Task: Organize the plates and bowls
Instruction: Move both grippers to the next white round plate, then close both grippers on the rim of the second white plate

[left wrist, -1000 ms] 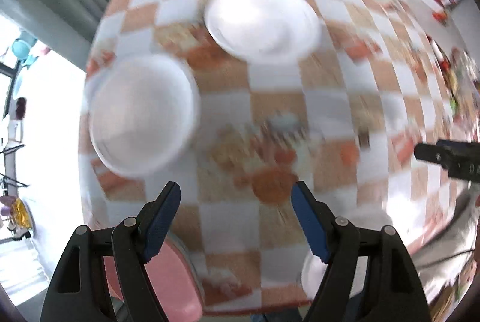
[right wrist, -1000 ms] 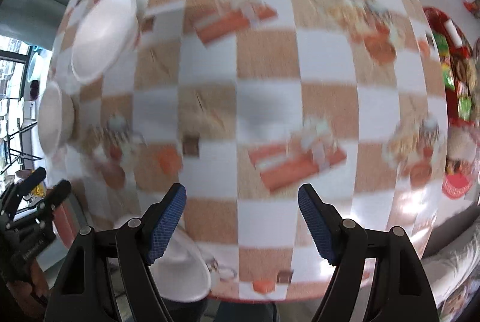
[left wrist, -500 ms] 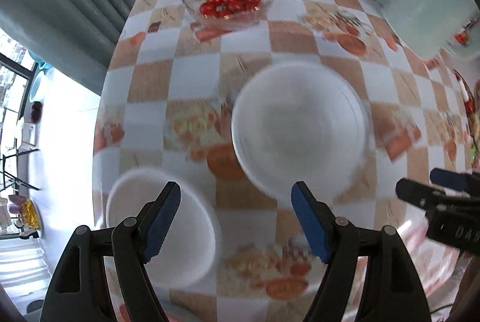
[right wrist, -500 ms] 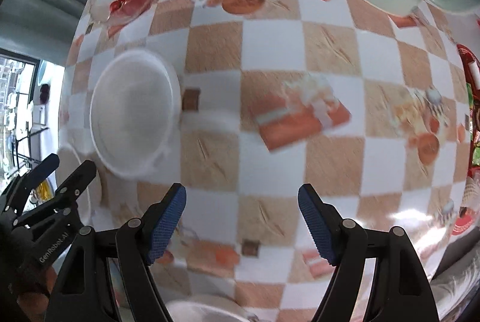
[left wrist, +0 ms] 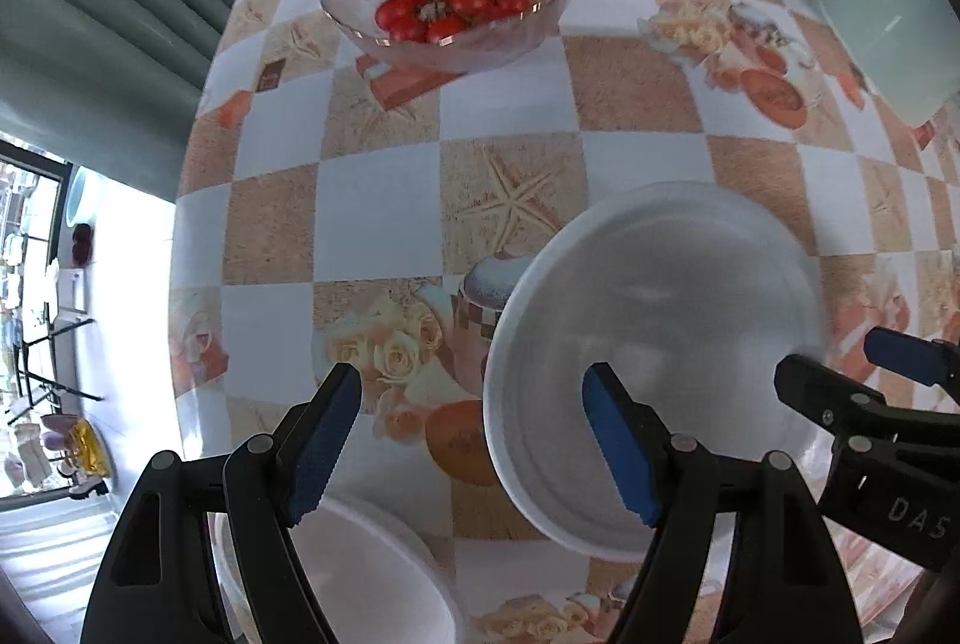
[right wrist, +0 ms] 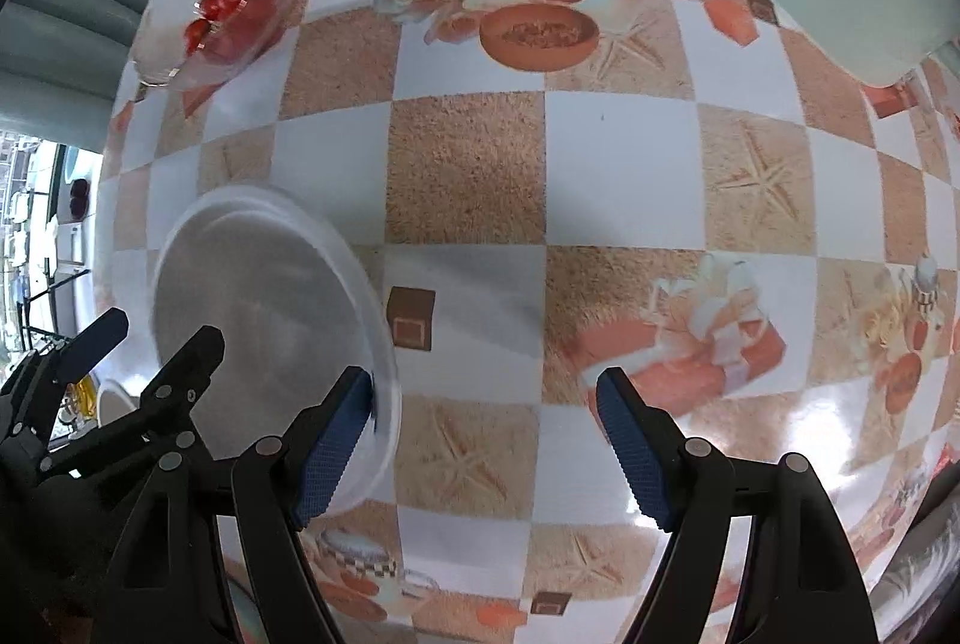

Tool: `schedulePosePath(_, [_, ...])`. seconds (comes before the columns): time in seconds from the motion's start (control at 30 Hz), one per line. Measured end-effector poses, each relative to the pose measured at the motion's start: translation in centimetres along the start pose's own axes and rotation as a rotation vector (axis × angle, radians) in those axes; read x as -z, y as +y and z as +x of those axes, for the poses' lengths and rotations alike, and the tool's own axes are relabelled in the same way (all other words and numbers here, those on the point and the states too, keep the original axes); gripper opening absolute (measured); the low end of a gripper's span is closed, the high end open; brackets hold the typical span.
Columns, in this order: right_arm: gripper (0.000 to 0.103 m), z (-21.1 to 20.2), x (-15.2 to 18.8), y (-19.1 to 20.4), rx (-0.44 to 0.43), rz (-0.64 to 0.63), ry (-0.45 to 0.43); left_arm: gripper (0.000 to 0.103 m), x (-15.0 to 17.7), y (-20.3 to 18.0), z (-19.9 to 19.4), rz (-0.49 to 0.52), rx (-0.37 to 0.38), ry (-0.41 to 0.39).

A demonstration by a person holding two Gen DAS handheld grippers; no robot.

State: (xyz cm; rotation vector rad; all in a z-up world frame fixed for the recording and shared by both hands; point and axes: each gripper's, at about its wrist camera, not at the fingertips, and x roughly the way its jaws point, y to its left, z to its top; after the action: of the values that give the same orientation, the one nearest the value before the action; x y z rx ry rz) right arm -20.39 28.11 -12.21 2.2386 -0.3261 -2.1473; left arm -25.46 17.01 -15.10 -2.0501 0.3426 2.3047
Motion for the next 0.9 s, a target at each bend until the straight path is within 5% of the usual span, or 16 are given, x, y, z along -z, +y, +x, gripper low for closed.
schedulePosePath(0.33, [0.076,2.1,-0.4,1.3,0.011,-0.021,0.001,0.079,-0.1,0.1,2.4,0.005,0.027,0.059])
schedulePosePath(0.43, [0.058,2.0,-0.3,2.2,-0.027,-0.052,-0.008,0.071,0.2,0.0,2.7,0.002,0.063,0.066])
schedulePosePath(0.5, [0.037,2.0,0.2,2.5,-0.061,-0.066,0.005,0.056,0.2,-0.4,2.6,0.013,0.082,0.064])
schedulePosePath(0.6, [0.019,2.4,1.0,3.0,-0.086,-0.067,0.029,0.039,0.3,-1.4,2.5,0.037,0.114,0.075])
schedulePosePath(0.9, [0.018,2.8,5.5,1.8,-0.061,-0.082,0.079,0.039,4.1,-4.4,1.9,0.082,0.141,0.096])
